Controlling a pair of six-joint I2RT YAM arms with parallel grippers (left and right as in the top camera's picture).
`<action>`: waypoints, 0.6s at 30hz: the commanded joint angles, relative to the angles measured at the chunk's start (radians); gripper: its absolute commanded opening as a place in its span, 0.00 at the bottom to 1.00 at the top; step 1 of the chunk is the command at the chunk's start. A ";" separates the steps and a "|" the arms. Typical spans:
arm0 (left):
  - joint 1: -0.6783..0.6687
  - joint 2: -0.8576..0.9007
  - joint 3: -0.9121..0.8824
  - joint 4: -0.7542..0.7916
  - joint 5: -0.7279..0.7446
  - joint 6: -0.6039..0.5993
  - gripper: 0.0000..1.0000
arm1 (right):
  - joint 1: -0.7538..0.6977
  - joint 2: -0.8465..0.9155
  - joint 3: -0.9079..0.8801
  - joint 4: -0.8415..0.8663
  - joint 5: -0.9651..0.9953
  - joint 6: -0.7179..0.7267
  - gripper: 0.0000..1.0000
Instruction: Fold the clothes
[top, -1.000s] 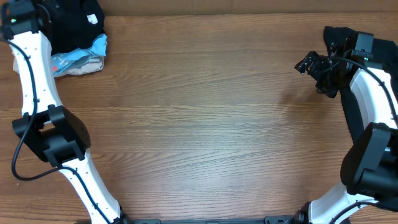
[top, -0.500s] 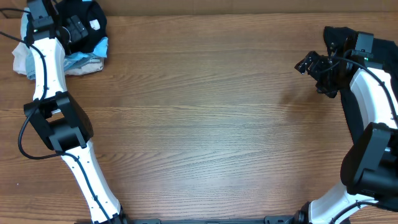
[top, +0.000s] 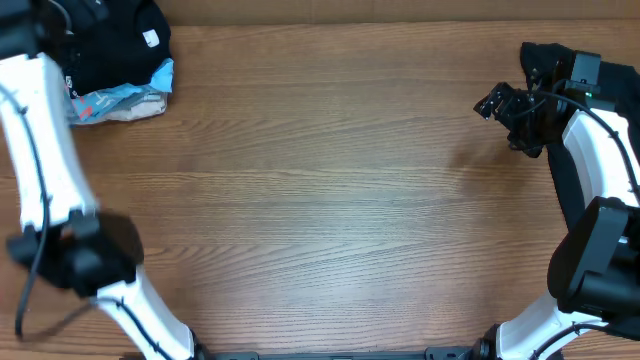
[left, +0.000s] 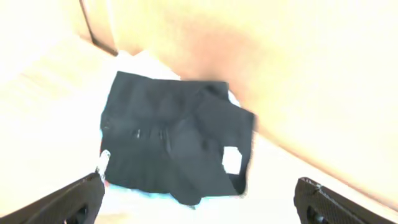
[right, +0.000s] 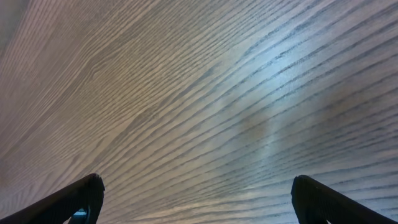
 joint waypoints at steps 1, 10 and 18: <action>0.004 -0.108 0.010 -0.135 0.053 -0.030 1.00 | 0.000 0.000 0.025 0.003 -0.001 0.001 1.00; -0.013 -0.245 0.010 -0.551 0.086 -0.015 1.00 | 0.000 0.000 0.025 0.003 -0.001 0.001 1.00; -0.071 -0.365 0.000 -0.703 0.162 0.077 1.00 | 0.000 0.000 0.025 0.003 0.000 0.001 1.00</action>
